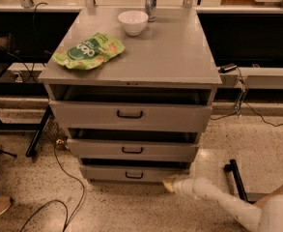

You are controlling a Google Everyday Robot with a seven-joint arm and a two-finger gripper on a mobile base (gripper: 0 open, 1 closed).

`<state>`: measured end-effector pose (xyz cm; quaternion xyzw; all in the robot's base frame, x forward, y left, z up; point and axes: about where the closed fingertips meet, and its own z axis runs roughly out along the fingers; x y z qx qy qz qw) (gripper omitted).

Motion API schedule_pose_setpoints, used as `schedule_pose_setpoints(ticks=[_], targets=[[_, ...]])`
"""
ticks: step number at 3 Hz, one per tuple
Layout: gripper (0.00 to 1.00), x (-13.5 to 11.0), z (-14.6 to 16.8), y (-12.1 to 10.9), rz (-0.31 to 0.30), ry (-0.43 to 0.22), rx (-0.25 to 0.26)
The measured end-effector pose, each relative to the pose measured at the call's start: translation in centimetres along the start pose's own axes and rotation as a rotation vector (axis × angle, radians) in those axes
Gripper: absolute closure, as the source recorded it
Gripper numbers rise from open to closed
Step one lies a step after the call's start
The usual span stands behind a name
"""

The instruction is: Close bottom drawer

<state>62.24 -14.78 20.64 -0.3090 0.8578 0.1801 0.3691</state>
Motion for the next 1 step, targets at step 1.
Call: schedule_pose_setpoints(ticks=[1], targets=[[1.0, 1.26, -4.59, 3.98, 0.034, 0.002, -0.028]])
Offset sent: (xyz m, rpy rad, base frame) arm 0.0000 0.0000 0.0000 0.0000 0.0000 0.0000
